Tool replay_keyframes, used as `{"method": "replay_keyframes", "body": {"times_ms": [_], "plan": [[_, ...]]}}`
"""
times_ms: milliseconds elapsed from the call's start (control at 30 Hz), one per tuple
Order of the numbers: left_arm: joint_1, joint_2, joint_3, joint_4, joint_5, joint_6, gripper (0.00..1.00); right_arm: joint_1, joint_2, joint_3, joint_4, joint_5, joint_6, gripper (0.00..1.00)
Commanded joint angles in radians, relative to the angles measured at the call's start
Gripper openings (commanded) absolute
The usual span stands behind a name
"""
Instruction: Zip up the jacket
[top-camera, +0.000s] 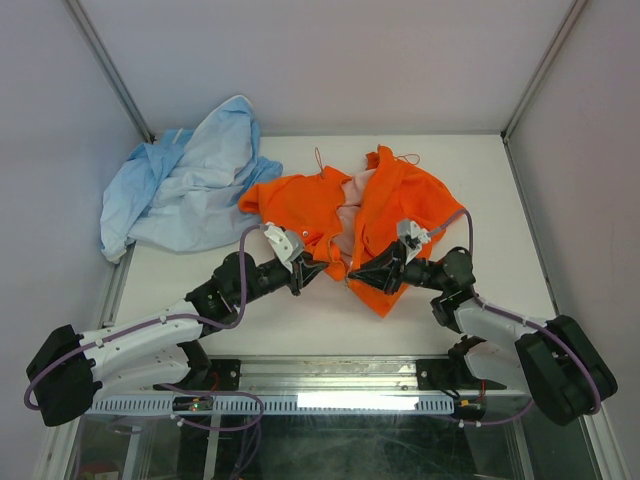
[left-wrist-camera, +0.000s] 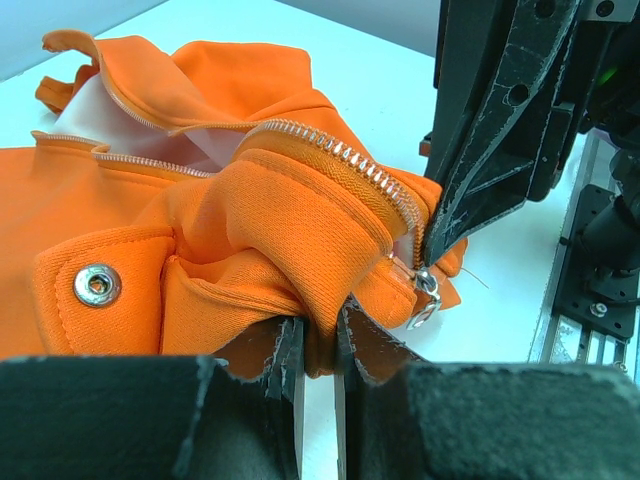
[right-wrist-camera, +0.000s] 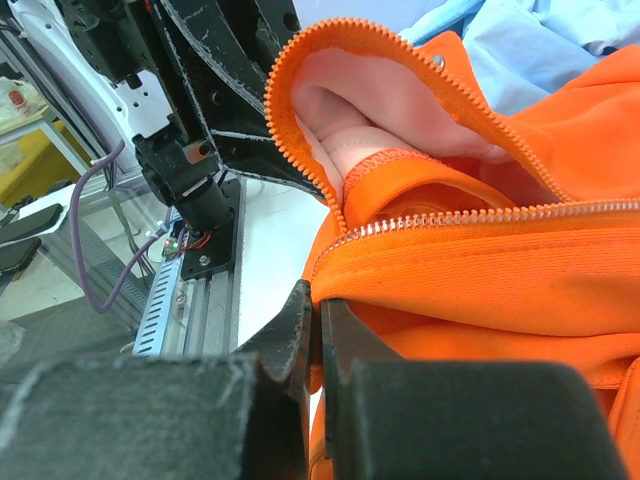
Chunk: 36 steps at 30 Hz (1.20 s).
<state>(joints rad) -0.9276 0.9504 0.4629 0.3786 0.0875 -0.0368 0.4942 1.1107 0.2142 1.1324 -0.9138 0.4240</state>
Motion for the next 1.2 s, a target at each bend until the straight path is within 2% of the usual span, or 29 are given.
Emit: {"method": "replay_keyframes", "body": {"times_ms": [0, 733, 1167], "plan": [[0.004, -0.019, 0.001, 0.104, 0.028, -0.003, 0.0, 0.003, -0.022, 0.02, 0.07, 0.03, 0.014, 0.0], [0.004, 0.0, 0.004, 0.083, 0.085, -0.007, 0.0, 0.003, -0.023, 0.027, 0.071, 0.085, 0.058, 0.0], [0.004, -0.016, -0.015, 0.017, 0.1, -0.089, 0.0, 0.003, 0.034, 0.056, 0.101, 0.064, 0.012, 0.0]]}}
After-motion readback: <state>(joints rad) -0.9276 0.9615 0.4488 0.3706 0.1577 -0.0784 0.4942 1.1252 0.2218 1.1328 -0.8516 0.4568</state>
